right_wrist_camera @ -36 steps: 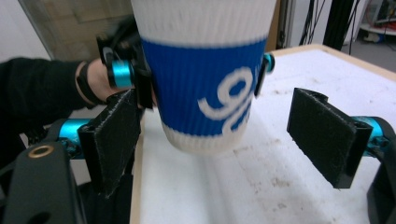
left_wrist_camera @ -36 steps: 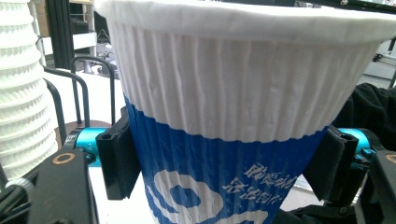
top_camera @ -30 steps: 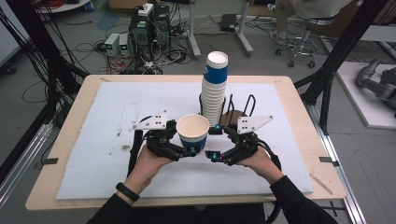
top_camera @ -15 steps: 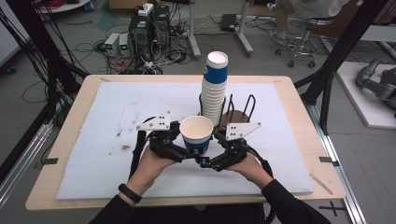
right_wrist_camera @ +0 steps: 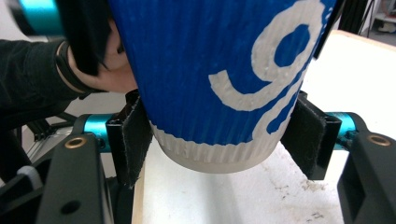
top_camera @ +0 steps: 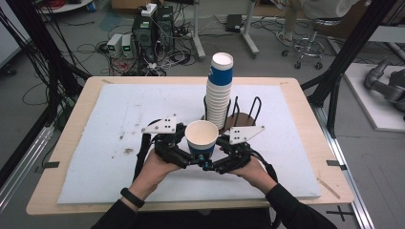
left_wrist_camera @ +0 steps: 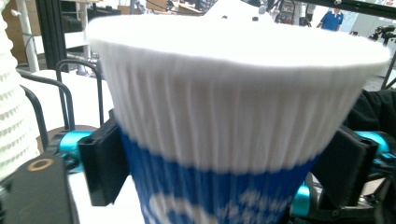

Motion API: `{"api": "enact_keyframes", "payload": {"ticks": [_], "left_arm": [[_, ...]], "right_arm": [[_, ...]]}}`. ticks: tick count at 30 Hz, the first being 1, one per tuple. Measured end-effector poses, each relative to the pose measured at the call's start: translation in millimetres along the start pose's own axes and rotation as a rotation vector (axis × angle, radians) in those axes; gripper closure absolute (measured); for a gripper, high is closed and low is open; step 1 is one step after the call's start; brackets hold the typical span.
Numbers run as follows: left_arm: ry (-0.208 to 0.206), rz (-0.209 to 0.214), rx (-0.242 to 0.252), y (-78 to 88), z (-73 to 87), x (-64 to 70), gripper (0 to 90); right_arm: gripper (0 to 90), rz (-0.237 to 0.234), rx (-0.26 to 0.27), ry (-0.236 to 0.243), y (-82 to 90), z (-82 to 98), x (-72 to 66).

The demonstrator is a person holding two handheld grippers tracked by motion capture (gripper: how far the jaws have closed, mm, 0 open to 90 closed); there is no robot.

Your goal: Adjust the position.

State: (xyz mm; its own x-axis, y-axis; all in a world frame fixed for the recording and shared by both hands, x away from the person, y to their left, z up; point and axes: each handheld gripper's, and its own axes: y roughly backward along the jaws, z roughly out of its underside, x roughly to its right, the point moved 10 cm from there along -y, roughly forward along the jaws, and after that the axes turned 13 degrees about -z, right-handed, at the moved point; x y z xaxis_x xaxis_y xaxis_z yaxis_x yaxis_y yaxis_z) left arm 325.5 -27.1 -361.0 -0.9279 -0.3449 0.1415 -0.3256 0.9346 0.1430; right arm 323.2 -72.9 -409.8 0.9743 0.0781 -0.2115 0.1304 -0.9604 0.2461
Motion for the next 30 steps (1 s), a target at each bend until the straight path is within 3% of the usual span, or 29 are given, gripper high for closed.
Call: {"api": "enact_keyframes", "payload": {"ticks": [8, 16, 22, 30], "left_arm": [[0.002, -0.025, 0.021, 3.0, -5.8, -0.9, 16.3], [-0.001, -0.009, 0.03, 4.2, -5.3, -0.8, 22.2], [-0.012, -0.001, 0.015, 1.4, -1.3, 1.2, 22.7], [-0.013, 0.01, 0.008, 0.1, 0.1, 3.3, 22.7]], "right_arm": [[31.1, 0.001, -0.008, 0.014, -1.1, 0.6, -1.0], [29.6, 0.013, -0.005, 0.027, -1.1, 0.3, -1.4], [23.5, 0.002, 0.044, 0.022, -1.1, -7.8, -5.4], [27.3, -0.014, 0.078, -0.009, 0.8, -11.3, -6.6]]}}
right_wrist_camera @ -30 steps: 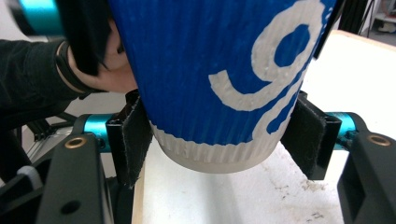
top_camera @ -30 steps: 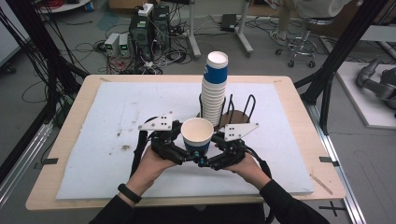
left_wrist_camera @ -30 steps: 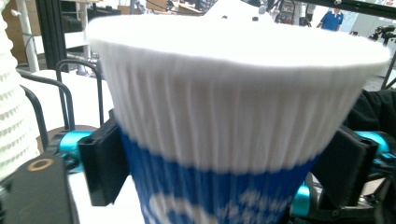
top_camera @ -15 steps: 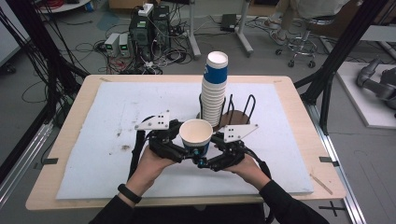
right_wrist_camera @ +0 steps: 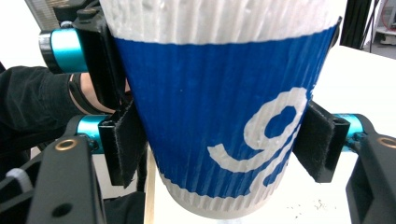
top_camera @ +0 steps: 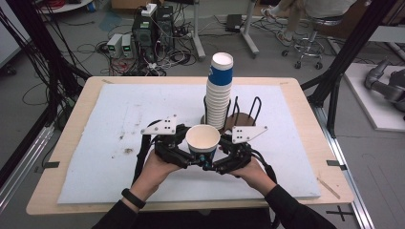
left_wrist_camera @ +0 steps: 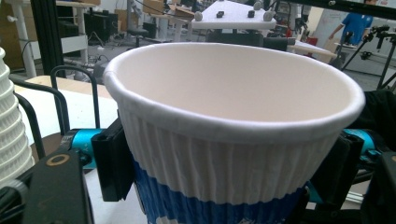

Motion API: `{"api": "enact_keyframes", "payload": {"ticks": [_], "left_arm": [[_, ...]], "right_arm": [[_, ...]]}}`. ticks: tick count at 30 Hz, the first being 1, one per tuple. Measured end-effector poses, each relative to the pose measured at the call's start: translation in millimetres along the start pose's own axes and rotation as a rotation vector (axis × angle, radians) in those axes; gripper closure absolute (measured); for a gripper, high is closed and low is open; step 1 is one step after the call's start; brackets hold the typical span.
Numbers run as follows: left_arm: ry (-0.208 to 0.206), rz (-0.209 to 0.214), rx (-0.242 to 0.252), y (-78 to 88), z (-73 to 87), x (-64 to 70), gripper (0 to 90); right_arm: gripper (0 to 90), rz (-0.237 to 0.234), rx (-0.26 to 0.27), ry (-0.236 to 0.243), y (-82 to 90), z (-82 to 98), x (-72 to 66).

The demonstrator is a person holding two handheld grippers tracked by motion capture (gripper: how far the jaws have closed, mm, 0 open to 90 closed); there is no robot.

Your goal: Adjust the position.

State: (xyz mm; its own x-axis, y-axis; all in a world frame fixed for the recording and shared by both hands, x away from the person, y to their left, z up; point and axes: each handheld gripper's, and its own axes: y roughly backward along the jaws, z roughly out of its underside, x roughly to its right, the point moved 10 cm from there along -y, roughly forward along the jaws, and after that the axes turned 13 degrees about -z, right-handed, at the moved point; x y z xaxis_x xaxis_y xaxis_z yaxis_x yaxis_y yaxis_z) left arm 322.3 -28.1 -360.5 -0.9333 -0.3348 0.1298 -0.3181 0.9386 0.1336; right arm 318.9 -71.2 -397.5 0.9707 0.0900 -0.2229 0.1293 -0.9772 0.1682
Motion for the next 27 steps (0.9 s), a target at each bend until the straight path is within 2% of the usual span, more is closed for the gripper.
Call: {"api": "enact_keyframes", "payload": {"ticks": [6, 14, 22, 27], "left_arm": [[0.016, -0.001, 0.017, -0.6, -3.8, 2.1, 17.5], [0.033, 0.003, 0.045, 2.2, -9.5, 2.7, 17.2], [0.012, 0.001, 0.043, 2.7, -10.0, 3.9, 20.8], [-0.007, -0.009, 0.034, 4.0, -9.6, 2.8, 21.3]], "right_arm": [[27.4, -0.017, -0.008, -0.003, -2.2, 2.0, -0.7], [27.4, -0.023, -0.012, 0.001, -4.5, 3.1, -2.0], [27.6, -0.024, -0.012, 0.005, -4.5, 3.0, -2.8], [22.8, 0.009, -0.035, 0.032, -2.3, 3.3, -0.2]]}}
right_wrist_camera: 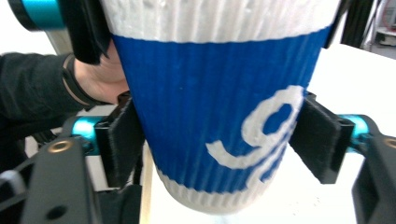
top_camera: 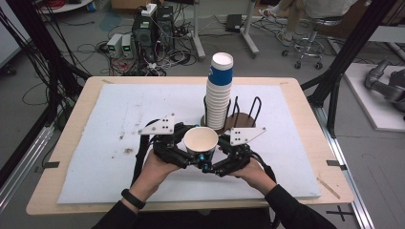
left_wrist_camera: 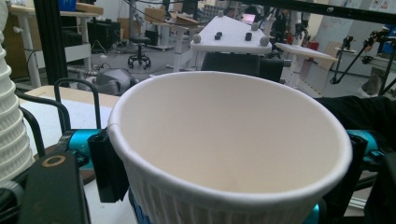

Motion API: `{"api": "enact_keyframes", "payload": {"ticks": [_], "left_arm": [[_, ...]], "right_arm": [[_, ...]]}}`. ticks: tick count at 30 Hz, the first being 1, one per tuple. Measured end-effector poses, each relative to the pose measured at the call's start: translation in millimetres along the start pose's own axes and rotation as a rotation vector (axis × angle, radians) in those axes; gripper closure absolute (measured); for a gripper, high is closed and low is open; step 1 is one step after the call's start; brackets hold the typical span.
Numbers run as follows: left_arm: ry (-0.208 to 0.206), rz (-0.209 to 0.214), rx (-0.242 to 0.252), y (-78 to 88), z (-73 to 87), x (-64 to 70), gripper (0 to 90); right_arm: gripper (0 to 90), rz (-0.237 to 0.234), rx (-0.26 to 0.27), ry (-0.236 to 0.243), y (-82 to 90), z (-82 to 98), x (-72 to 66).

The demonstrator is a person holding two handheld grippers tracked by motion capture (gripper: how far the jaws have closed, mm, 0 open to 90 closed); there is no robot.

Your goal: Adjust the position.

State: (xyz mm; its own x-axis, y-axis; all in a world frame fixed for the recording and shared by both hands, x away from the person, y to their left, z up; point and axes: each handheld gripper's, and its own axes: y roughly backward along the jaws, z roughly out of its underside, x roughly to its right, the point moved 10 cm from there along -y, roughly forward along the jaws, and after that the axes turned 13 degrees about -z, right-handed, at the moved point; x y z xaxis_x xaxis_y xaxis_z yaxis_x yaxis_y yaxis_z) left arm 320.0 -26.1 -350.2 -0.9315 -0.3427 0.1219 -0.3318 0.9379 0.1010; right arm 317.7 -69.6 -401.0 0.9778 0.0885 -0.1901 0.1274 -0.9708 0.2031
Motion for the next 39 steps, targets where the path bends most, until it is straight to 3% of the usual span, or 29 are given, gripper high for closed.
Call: {"api": "enact_keyframes", "payload": {"ticks": [7, 15, 27, 39], "left_arm": [[-0.001, -0.02, 0.0, 7.3, -0.1, -7.3, 21.3], [-0.015, -0.048, -0.01, 14.4, 1.9, -15.4, 21.5], [-0.055, -0.106, -0.061, 26.2, 14.1, -27.2, 21.6], [-0.047, -0.166, -0.051, 39.0, 19.5, -43.7, 21.5]], "right_arm": [[21.0, 0.031, -0.035, 0.022, 10.7, 1.3, 3.5], [20.5, 0.063, -0.018, 0.02, 31.6, -1.5, 10.6], [20.5, 0.182, -0.004, 0.028, 72.4, -1.2, 27.3], [19.7, 0.273, 0.03, 0.015, 99.5, 2.1, 37.3]]}}
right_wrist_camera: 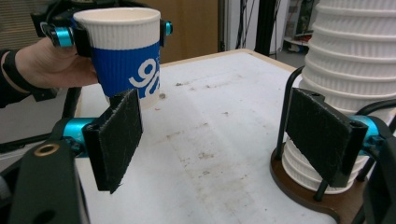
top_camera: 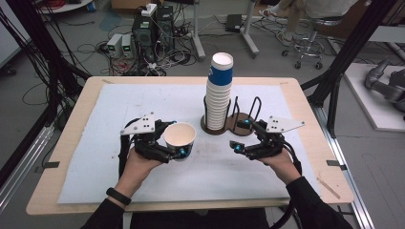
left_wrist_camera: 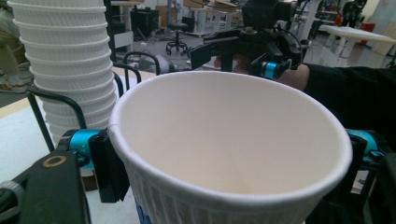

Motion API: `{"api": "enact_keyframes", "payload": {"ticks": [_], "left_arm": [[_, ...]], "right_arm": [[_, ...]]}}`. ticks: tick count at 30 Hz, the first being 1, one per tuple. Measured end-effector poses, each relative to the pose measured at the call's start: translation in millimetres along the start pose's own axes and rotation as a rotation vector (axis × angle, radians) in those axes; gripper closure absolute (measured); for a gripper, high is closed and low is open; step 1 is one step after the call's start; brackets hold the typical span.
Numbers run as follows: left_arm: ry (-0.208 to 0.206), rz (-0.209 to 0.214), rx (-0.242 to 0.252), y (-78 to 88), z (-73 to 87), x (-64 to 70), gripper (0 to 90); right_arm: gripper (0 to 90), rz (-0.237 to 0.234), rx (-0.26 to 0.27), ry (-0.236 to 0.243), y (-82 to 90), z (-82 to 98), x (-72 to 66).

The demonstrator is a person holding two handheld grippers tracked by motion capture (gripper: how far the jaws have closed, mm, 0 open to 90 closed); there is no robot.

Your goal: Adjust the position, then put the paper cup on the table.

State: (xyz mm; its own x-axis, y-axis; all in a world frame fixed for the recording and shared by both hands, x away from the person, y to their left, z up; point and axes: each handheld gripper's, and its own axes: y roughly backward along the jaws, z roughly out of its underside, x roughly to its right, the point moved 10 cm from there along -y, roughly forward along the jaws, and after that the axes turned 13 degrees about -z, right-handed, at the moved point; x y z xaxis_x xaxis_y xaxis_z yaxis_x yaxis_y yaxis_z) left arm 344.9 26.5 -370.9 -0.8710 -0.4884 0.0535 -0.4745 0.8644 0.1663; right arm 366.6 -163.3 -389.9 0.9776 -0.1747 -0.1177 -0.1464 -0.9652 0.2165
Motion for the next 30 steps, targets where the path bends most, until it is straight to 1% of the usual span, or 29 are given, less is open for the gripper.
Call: {"api": "enact_keyframes", "payload": {"ticks": [2, 4, 11, 15, 17, 18, 25, 30], "left_arm": [[-0.001, 0.003, -0.006, -0.4, 0.6, 1.0, 21.4], [-0.001, 0.005, -0.005, -1.5, 0.5, 2.1, 21.4], [-0.004, 0.016, -0.01, -4.6, 1.1, 4.2, 21.4], [-0.005, 0.018, -0.006, -3.9, 0.8, 3.4, 21.4], [0.004, 0.015, 0.001, -2.9, -0.6, 2.5, 21.3], [-0.002, 0.015, 0.0, -2.3, -0.7, 1.8, 21.4], [-0.004, -0.001, 0.003, 0.2, -3.5, -0.4, 21.4], [0.0, -0.015, 0.002, 1.9, -3.4, -2.1, 21.4]], "right_arm": [[19.7, 0.011, 0.003, 0.007, 2.2, -0.6, 1.9], [19.7, 0.015, 0.005, 0.0, 3.9, -0.7, 2.5], [19.7, 0.022, -0.004, 0.003, 5.2, 0.2, 2.1], [19.7, 0.032, 0.009, 0.009, 6.8, -3.2, 3.5], [19.7, 0.038, 0.014, 0.005, 7.8, -3.9, 4.5], [19.7, 0.042, 0.011, 0.007, 8.3, -3.5, 5.4], [19.7, 0.049, 0.01, 0.004, 10.5, -2.5, 6.3], [19.7, 0.062, 0.005, 0.003, 12.7, -0.3, 10.4]]}}
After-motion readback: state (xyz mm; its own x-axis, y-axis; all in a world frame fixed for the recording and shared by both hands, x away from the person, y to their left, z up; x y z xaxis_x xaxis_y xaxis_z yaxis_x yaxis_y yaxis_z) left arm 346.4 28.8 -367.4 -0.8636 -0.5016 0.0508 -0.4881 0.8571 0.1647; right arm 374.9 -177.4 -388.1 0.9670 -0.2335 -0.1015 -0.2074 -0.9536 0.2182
